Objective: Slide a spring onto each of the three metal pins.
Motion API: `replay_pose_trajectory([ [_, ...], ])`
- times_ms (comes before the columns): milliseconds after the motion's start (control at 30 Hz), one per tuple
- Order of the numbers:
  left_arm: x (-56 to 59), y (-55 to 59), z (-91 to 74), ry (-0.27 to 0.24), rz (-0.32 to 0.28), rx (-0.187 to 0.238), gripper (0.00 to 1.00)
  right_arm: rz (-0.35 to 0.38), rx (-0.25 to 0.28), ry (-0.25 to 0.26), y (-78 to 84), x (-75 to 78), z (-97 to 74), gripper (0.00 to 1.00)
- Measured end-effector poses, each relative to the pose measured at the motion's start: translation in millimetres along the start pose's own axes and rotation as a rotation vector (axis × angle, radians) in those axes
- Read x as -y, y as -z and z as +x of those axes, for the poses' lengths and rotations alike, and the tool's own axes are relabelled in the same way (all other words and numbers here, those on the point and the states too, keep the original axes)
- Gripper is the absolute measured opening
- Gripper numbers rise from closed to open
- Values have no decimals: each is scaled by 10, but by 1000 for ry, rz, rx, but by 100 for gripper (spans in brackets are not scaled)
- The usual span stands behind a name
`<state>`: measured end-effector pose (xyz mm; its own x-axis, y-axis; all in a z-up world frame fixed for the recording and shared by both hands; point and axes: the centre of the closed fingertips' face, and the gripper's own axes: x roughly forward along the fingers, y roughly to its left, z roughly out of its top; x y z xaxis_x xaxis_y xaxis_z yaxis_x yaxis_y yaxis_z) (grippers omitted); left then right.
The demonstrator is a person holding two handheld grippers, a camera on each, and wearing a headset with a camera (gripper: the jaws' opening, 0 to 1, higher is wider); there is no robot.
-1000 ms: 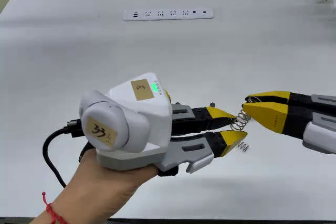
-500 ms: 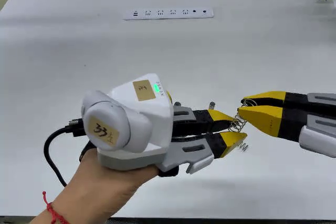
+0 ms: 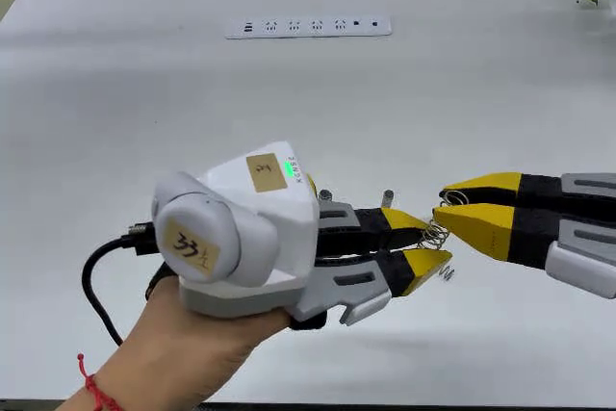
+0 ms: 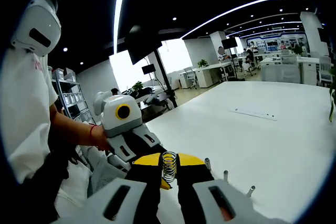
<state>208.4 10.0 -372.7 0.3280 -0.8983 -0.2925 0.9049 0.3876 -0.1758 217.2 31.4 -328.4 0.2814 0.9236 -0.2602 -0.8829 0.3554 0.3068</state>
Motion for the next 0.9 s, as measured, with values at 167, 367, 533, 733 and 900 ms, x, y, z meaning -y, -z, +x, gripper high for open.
replay_pose_trajectory([
  [167, 7, 2, 2, 7, 1, 0, 11, -7, -8, 1, 7, 12, -15, 12],
  [367, 15, 0, 10, 12, 4, 0, 10, -12, -16, -2, 7, 22, -25, 13],
  [533, 22, -4, 11, 15, 7, 2, 10, -14, -29, -15, 14, 7, -23, 15],
  [733, 23, -7, 7, 17, 7, 5, 10, -45, -56, -43, -7, -21, -35, 20],
  [900, 24, -9, -4, 20, 12, 6, 10, -202, -200, -136, -39, -28, -127, 26],
])
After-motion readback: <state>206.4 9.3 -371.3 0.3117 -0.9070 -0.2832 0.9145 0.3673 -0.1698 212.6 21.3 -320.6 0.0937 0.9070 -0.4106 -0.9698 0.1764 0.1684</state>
